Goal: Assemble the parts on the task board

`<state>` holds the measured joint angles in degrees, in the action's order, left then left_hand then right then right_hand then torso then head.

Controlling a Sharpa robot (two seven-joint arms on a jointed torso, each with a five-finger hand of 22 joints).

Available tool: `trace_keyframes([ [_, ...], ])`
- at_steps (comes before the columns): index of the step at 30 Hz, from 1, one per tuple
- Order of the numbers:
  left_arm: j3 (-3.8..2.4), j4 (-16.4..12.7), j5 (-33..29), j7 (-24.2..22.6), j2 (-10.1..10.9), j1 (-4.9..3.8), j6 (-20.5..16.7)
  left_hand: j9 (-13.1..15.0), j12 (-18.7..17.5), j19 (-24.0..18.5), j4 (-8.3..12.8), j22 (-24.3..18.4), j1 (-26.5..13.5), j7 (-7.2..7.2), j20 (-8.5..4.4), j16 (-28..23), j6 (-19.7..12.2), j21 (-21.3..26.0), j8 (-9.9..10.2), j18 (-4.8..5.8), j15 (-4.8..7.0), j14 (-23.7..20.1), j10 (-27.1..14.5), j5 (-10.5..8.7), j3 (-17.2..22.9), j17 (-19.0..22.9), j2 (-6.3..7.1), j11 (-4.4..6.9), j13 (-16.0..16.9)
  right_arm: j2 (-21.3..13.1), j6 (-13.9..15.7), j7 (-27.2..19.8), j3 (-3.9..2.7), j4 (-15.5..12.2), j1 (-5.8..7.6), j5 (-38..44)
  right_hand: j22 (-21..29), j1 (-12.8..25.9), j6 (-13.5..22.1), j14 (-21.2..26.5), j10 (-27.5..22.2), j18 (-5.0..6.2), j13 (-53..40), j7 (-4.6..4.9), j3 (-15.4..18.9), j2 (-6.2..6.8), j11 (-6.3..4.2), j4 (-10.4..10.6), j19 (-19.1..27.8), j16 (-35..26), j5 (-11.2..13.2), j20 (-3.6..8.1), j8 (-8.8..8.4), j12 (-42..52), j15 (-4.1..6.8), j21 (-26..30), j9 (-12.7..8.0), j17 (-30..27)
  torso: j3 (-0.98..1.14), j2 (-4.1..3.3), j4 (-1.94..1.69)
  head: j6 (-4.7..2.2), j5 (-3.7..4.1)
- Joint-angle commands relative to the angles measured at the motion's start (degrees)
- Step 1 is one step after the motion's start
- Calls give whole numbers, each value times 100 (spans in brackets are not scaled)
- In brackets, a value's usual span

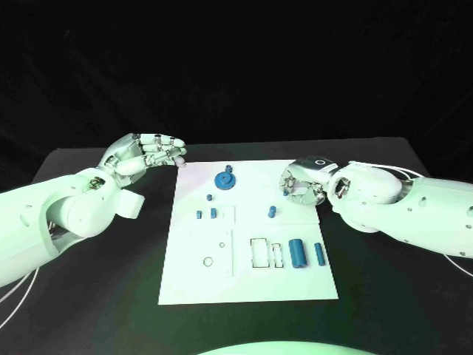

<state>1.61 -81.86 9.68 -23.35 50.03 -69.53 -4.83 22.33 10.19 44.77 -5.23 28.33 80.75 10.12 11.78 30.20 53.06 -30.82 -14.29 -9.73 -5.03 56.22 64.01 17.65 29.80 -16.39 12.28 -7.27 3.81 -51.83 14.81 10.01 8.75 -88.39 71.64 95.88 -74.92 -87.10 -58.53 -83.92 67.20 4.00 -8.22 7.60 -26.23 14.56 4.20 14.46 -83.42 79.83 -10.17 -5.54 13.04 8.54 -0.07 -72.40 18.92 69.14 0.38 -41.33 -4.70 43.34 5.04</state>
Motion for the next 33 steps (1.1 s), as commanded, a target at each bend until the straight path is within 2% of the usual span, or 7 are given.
trace_keyframes([
  [1, -6, -19, -115, -118, -3, 0, 81, 10, -35, 38, -2, -12, 33, 15, 10, -46, 37, 48, 25, -57, 7, 56, 59, -7, 7, -14, -11, -9, 2, 31, -4, -6, 9, 10, -36, 72, -669, 40, -71, -241, 95, -45, 51, -11, -144, -56, -8, -35, -52, 37, -13, 4, 39, -65, 40, -33, 22, -11, -1, -4, -10, 8, 10],
  [8, -6, -19, -119, -99, -3, 0, 74, 10, -68, 46, 9, -23, 46, 26, 10, -95, 31, 67, 36, -56, 3, 72, 63, -6, 10, -23, -16, -16, 2, 94, -20, 26, 9, 51, -77, 55, -703, 108, -141, -239, 231, -51, 123, -15, -396, -121, -24, -127, -63, 50, -11, 13, 75, -162, 51, -68, 67, -22, 1, -3, -4, 26, 2],
  [16, -6, -18, -120, -71, -11, 0, 79, 6, -118, 42, 22, -39, 55, 51, 14, -167, 14, 99, 58, -50, -9, 85, 54, -5, 8, -39, -14, -34, 2, 177, -10, 123, 9, 104, -113, 79, -706, 145, -144, -238, 248, -50, 146, -7, -457, -125, -21, -157, -61, 54, -8, 14, 78, -198, 48, -63, 80, -27, -1, -1, -5, 35, 4],
  [20, -6, -16, -117, -55, -11, 0, 82, 5, -130, 40, 27, -43, 60, 56, 15, -183, 12, 107, 63, -49, -12, 86, 52, -4, 9, -43, -18, -38, 2, 191, -18, 195, 9, 110, -122, 116, -720, 137, -195, -235, 346, -50, 180, -7, -661, -191, -33, -313, -62, 61, -11, 22, 117, -246, 61, -66, 127, -38, -1, 2, -6, 43, 6],
  [23, -6, -13, -113, -48, -11, 0, 85, 5, -136, 39, 29, -45, 62, 59, 16, -192, 10, 111, 65, -48, -13, 87, 50, -4, 9, -46, -17, -41, 2, 197, -25, 243, 9, 105, -129, 151, -755, 105, -226, -225, 472, -57, 195, 11, -968, -285, -41, -536, -77, 56, -21, 41, 158, -284, 80, -111, 183, -71, -2, 6, -3, 47, 6],
  [30, -6, -6, -107, -42, -12, 1, 87, 4, -146, 37, 33, -48, 65, 64, 17, -204, 9, 118, 69, -47, -16, 88, 47, -4, 9, -50, -16, -44, 2, 200, 101, 310, 9, 75, -140, 217, -795, 359, -257, -214, 641, -59, 207, 12, -1387, -251, -52, -874, -77, 58, -4, 55, 217, -395, 91, -131, 292, -113, -1, 9, -1, 50, 9],
  [33, -6, -3, -105, -42, -14, 2, 88, 4, -146, 37, 33, -48, 65, 64, 17, -204, 9, 118, 69, -47, -16, 88, 47, -4, 9, -50, -16, -44, 2, 198, 175, 315, 9, 59, -142, 229, -799, 375, -260, -212, 650, -61, 206, 11, -1403, -249, -54, -894, -79, 56, -3, 55, 221, -401, 92, -137, 299, -120, -1, 11, -4, 46, 10],
])
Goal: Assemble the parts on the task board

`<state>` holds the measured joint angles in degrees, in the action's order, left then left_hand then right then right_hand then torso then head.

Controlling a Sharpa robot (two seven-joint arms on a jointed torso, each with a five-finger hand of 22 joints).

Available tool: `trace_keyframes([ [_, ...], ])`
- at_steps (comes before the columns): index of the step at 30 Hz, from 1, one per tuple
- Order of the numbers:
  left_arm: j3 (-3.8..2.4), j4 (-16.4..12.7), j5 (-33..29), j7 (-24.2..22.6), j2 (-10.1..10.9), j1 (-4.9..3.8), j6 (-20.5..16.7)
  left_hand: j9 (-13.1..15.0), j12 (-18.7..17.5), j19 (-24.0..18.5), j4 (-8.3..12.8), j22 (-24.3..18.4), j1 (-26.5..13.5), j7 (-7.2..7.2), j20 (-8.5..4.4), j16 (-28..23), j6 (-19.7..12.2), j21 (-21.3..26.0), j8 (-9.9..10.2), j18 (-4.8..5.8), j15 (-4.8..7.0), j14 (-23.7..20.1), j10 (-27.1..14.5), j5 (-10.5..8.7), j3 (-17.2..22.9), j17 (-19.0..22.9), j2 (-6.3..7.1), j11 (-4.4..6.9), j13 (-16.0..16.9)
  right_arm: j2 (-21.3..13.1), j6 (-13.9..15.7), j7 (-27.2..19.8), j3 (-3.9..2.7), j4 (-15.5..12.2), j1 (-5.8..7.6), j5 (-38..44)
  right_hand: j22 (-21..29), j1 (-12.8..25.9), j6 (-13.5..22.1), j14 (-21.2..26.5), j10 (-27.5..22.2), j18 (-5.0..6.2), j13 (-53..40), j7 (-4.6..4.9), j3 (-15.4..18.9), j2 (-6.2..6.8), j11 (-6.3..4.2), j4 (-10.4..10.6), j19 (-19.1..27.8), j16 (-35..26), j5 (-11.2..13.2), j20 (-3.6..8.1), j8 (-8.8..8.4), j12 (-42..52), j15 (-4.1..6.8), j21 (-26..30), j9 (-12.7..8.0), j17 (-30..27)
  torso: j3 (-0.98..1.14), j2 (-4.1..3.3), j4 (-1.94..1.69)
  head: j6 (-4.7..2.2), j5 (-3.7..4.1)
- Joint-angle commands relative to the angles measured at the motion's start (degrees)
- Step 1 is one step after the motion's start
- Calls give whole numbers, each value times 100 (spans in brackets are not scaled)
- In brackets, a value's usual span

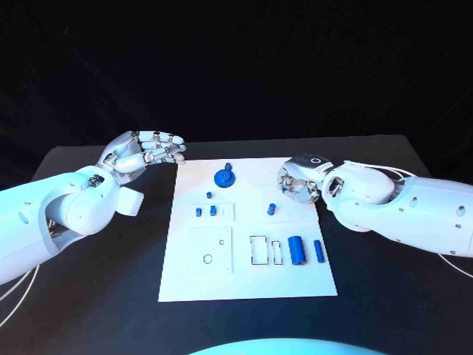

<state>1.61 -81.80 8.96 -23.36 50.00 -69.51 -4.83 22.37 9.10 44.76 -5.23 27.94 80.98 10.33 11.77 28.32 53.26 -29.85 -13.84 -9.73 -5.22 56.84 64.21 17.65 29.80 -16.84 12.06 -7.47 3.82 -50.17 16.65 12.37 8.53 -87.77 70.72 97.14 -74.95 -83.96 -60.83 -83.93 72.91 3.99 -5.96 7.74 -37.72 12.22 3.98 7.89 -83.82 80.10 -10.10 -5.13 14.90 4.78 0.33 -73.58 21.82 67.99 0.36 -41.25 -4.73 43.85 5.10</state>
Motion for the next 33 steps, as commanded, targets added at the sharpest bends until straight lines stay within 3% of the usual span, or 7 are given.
trace_keyframes([
  [1, -6, -8, -32, -40, -11, 0, 88, 0, -36, 37, 32, -9, 42, 43, 17, -17, -12, 20, 23, -47, 4, 26, 27, -4, 8, -5, 6, -24, 1, 31, 19, 80, 31, -9, -51, 107, -800, 83, -36, -211, 92, -61, -20, -6, -277, -14, -35, -265, -40, 29, -9, 16, 41, -32, 54, -24, 19, -11, 0, 3, -2, -5, 3],
  [17, -6, 10, -16, -36, -13, 8, 73, -3, -70, 28, 35, -22, 36, 59, 25, -64, -21, 47, 38, -43, -9, 27, 18, -2, 2, -21, 11, -38, 2, -105, 735, 78, 16, -236, -47, 128, -848, 164, -51, -212, 143, -77, -22, -11, -355, 4, -44, -391, -69, 44, -4, 29, 61, -58, 69, -111, 57, 4, -6, 5, 5, -30, 9],
  [25, -5, 22, -13, -31, -21, 16, 73, -5, -90, 19, 36, -32, 32, 67, 30, -96, -28, 67, 49, -40, -16, 22, 12, -1, -1, -30, 16, -45, 3, -232, 871, 30, -10, -416, 0, 69, -853, 189, -56, -213, 152, -78, -24, -11, -364, 11, -44, -411, -71, 49, -1, 32, 66, -63, 71, -117, 65, 13, -7, 5, -3, -53, 26],
  [33, -5, 25, -12, -28, -18, 21, 62, -7, -105, 14, 36, -40, 28, 71, 35, -120, -34, 83, 57, -39, -22, 18, 6, 0, -2, -38, 18, -50, 4, -376, 946, -5, -21, -737, 40, -4, -861, 200, -58, -214, 156, -81, -24, -11, -366, 13, -44, -416, -76, 52, 0, 34, 68, -64, 71, -132, 68, 17, -5, 0, 12, -67, -29],
])
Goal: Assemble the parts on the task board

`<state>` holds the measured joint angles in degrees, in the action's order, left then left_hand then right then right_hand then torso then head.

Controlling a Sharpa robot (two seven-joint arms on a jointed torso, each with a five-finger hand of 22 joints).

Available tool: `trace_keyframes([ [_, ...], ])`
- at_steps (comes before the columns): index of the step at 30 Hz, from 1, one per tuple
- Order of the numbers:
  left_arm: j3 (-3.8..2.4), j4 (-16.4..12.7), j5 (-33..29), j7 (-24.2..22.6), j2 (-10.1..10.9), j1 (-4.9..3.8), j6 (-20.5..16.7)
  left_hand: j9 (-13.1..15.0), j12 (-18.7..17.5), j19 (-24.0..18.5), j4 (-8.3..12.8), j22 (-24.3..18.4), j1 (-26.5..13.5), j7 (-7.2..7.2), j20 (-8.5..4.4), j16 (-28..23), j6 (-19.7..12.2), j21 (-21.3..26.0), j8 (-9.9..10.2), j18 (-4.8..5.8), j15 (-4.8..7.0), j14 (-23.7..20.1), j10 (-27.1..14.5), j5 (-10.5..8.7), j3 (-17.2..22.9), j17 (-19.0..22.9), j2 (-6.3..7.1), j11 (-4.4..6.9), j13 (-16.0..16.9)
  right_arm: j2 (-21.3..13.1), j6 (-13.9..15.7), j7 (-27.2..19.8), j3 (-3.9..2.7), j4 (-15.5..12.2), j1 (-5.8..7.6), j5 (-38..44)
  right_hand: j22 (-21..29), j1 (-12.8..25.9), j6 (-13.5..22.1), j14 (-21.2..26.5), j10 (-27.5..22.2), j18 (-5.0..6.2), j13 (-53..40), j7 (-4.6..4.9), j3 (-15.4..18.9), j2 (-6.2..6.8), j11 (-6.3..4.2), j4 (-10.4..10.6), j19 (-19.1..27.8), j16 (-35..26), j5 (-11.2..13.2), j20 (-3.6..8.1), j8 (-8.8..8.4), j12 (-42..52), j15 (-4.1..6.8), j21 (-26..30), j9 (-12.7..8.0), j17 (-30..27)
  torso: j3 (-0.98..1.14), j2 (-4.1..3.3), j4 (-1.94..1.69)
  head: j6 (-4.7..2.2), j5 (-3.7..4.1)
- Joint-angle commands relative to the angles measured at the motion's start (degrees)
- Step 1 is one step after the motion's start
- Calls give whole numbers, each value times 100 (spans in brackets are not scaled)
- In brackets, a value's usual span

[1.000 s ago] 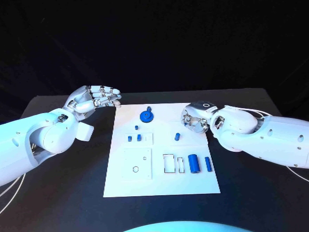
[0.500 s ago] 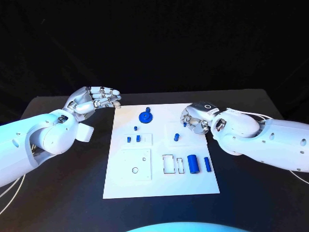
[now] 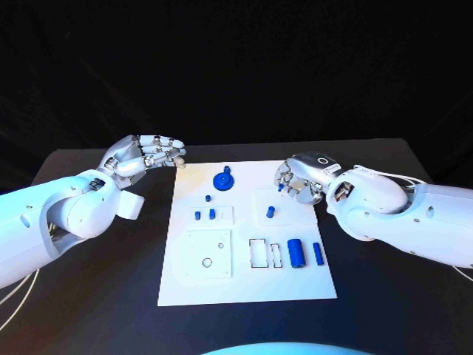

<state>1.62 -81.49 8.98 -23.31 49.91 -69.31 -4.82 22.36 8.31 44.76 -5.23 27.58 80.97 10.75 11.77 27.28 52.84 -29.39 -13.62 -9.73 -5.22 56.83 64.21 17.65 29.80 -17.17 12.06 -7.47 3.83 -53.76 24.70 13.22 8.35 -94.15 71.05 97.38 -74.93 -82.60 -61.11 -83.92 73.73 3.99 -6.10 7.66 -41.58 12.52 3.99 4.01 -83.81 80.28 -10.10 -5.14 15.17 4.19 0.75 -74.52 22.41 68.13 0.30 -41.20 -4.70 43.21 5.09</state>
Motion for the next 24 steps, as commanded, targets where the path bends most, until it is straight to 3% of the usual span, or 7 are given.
trace_keyframes([
  [1, -6, -7, -14, -34, -9, 2, 61, -6, -27, 15, 36, -5, 28, 29, 35, -16, 8, 36, 35, -39, -22, 18, 7, 0, -2, -5, 18, -50, 3, -25, 149, -93, -4, -144, 8, -37, -863, 65, -30, -215, 74, -81, -10, -2, 21, -18, -45, -29, -77, 34, 0, 34, 41, -6, 29, -38, 9, 3, 1, -5, 8, -4, -28],
  [9, -6, -12, -13, -35, -10, 14, 63, -7, -39, 10, 37, -12, 27, 31, 39, -36, 5, 50, 41, -38, -27, 14, 3, 1, -1, -11, 19, -53, 4, -24, 203, -87, -5, -478, 11, -102, -865, 70, -31, -215, 77, -82, -11, -2, 20, -18, -45, -31, -78, 34, 0, 35, 42, -7, 29, -43, 11, 2, 1, -3, -14, -4, -68],
  [14, -6, -13, -13, -36, -10, 25, 58, -7, -45, 8, 38, -16, 26, 33, 41, -47, 4, 57, 43, -38, -29, 11, 1, 1, -1, -14, 21, -55, 4, 103, 212, -68, -5, -710, -2, -133, -865, 77, -31, -214, 79, -81, -11, -2, 18, -18, -45, -33, -77, 32, 1, 36, 42, -8, 29, -41, 12, -2, 5, -9, -4, 37, -181],
  [24, -6, -15, -13, -37, -39, 34, 59, -7, -50, 6, 38, -19, 25, 34, 42, -55, 4, 63, 45, -37, -31, 9, -2, 1, -1, -17, 22, -57, 4, 536, -70, -44, 28, -907, -111, -86, -881, 90, -29, -213, 78, -89, -11, -1, 17, -18, -45, -40, -90, 32, 3, 37, 42, -12, 29, -78, 16, -7, -13, -3, -7, 100, -384],
])
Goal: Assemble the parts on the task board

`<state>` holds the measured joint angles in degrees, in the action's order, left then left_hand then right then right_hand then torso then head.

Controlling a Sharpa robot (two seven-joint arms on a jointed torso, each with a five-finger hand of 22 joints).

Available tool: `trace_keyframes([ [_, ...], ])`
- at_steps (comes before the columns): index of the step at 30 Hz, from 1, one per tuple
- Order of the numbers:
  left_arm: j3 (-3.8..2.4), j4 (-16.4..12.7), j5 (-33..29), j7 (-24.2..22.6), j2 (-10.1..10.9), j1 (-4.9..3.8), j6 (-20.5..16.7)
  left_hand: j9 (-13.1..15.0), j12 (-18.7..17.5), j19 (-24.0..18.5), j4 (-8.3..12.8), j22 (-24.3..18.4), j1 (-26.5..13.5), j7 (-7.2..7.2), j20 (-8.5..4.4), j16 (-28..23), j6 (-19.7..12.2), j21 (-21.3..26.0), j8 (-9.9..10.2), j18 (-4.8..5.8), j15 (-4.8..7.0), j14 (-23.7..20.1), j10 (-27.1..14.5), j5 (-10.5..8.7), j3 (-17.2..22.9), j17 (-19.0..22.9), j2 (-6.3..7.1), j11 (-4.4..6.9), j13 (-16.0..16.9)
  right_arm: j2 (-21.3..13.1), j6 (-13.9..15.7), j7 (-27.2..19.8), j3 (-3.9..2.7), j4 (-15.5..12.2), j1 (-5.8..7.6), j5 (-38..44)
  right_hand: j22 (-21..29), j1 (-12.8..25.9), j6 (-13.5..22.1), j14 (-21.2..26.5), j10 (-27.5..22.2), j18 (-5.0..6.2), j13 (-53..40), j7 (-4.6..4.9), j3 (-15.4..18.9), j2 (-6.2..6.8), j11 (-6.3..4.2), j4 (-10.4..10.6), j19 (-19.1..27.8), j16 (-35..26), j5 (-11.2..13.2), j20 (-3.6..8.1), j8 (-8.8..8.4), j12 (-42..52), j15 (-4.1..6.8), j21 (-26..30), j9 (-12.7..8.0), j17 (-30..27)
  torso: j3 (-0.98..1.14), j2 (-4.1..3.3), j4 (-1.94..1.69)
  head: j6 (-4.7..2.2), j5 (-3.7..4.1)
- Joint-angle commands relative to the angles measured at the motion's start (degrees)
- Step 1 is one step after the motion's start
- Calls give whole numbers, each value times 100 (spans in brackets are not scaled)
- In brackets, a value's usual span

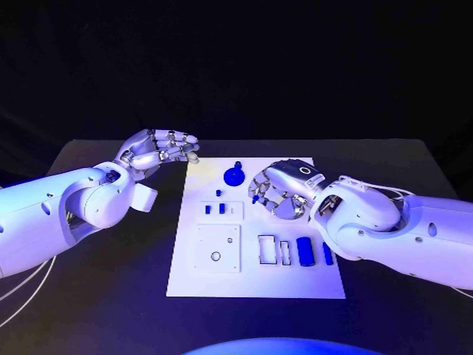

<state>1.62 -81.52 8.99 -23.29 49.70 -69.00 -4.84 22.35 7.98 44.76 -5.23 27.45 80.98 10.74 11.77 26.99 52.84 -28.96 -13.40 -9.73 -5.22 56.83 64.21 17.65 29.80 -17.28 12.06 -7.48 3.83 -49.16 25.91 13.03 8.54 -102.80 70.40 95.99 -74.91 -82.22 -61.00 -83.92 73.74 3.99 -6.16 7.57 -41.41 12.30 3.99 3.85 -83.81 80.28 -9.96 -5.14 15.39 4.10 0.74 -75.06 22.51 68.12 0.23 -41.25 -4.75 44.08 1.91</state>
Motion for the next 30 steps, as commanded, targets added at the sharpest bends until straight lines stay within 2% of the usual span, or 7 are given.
trace_keyframes([
  [1, -6, -9, -14, -38, -20, 2, 59, -7, -17, 6, 38, -5, 25, 34, 42, -26, 3, 20, 23, -37, -31, 9, -2, 1, -1, -5, 22, -57, 4, 121, -210, -26, 13, -49, -70, 73, -883, 53, -40, -213, 77, -89, -4, 8, 0, 4, -45, -24, -91, 32, -12, 37, 20, -2, 30, -23, 6, -6, -9, 6, -2, 31, -90],
  [3, -6, -3, -14, -38, -27, 2, 51, -7, -24, 5, 39, -9, 25, 35, 44, -36, 2, 27, 26, -37, -33, 8, -4, 1, -1, -9, 22, -59, 4, 213, -247, -30, 22, -44, -121, 111, -883, 55, -39, -213, 76, -89, -4, 8, -1, 3, -45, -25, -91, 31, -12, 37, 20, -4, 30, -24, 6, -8, -2, 7, 3, 49, -125],
  [7, -6, -2, -14, -36, -32, 2, 33, -8, -27, 4, 39, -11, 24, 36, 45, -41, 1, 31, 27, -37, -34, 7, -6, 1, -1, -11, 23, -60, 5, 367, -328, -49, 40, 2, -209, 144, -882, 56, -38, -212, 76, -88, -4, 8, -2, 2, -45, -27, -90, 30, -12, 37, 20, -5, 30, -20, 7, -11, -8, 8, 10, 72, -173],
  [10, -6, 0, -15, -32, -38, 2, 23, -8, -27, 4, 39, -11, 24, 36, 45, -41, 1, 31, 27, -37, -34, 7, -6, 1, -1, -11, 23, -60, 5, 485, -363, -59, 52, 60, -277, 160, -885, 62, -33, -213, 71, -90, -3, 9, -6, -2, -44, -35, -92, 33, -12, 38, 18, -10, 30, -26, 8, -8, -2, 5, 12, 87, -235],
  [17, -5, 13, -17, -24, -66, 2, 20, -8, -32, 3, 38, -14, 22, 38, 47, -49, 2, 36, 29, -37, -36, 8, -7, 1, -2, -14, 24, -61, 5, 719, -405, -48, 67, 201, -464, 220, -887, 70, -26, -214, 66, -90, -1, 11, -13, -9, -43, -44, -93, 34, -12, 38, 15, -17, 29, -28, 11, -9, -3, 6, 0, 193, -385],
  [22, -5, 16, -17, -19, -72, 2, 25, -8, -32, 3, 38, -14, 22, 38, 47, -49, 2, 36, 29, -37, -36, 8, -7, 1, -2, -14, 24, -61, 5, 802, -438, -22, 75, 277, -538, 280, -893, 72, -23, -216, 64, -93, -1, 11, -15, -11, -42, -48, -97, 39, -12, 39, 14, -19, 29, -41, 11, 1, -3, -1, -9, 231, -434],
  [30, -5, 22, -17, -13, -73, 2, 32, -7, -38, 3, 37, -19, 17, 38, 50, -61, 3, 45, 30, -37, -39, 8, -6, 0, -5, -20, 26, -63, 6, 882, -456, 17, 83, 349, -631, 411, -893, 74, -22, -217, 63, -93, -1, 12, -15, -11, -42, -51, -97, 41, -12, 38, 14, -20, 29, -41, 12, 4, 3, -9, 7, 286, -479],
])
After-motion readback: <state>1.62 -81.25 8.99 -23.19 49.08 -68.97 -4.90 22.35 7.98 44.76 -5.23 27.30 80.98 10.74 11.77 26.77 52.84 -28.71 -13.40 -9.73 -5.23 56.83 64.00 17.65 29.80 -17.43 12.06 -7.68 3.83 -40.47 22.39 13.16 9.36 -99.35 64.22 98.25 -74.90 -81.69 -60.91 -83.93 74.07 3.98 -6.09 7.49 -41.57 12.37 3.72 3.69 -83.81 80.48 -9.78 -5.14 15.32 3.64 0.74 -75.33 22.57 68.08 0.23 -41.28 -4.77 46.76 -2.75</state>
